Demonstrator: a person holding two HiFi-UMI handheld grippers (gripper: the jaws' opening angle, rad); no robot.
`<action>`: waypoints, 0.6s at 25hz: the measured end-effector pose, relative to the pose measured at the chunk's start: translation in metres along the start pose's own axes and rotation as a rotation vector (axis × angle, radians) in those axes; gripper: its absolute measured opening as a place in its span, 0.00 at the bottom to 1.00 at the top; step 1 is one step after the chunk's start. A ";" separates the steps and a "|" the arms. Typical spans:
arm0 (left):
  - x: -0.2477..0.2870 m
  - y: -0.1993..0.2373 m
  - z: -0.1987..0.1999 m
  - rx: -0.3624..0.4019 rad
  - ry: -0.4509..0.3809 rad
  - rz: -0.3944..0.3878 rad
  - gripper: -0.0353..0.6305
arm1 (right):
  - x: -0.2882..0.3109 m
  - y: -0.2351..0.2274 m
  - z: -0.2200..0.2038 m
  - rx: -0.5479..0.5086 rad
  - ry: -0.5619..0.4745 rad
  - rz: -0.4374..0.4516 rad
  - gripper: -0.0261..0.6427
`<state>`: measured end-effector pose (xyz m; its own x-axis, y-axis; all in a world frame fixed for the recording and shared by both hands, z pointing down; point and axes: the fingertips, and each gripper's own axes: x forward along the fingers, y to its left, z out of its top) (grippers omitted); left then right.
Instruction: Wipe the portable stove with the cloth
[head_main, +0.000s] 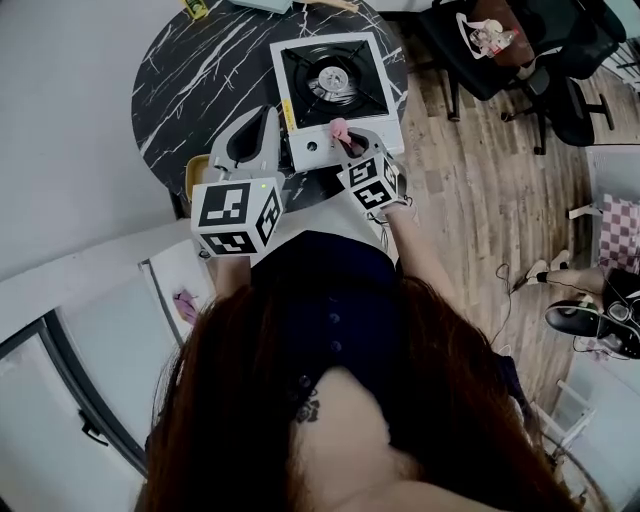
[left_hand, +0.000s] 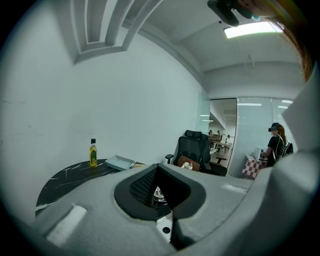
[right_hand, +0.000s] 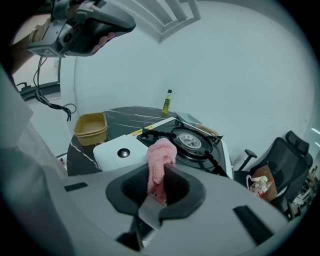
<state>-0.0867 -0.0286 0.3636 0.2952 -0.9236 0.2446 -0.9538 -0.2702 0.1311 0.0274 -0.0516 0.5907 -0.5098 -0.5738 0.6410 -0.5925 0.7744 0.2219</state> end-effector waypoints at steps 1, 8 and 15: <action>-0.001 0.001 -0.001 -0.001 0.002 0.005 0.07 | 0.001 0.003 0.001 -0.004 -0.004 0.007 0.11; -0.001 0.002 -0.003 0.007 0.006 0.015 0.07 | 0.006 0.019 0.010 -0.029 -0.023 0.053 0.11; -0.003 0.001 -0.002 0.010 0.010 0.022 0.07 | 0.006 0.035 0.017 -0.047 -0.030 0.099 0.11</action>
<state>-0.0883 -0.0258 0.3651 0.2748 -0.9266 0.2566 -0.9605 -0.2526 0.1165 -0.0070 -0.0325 0.5897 -0.5832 -0.5007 0.6397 -0.5085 0.8391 0.1931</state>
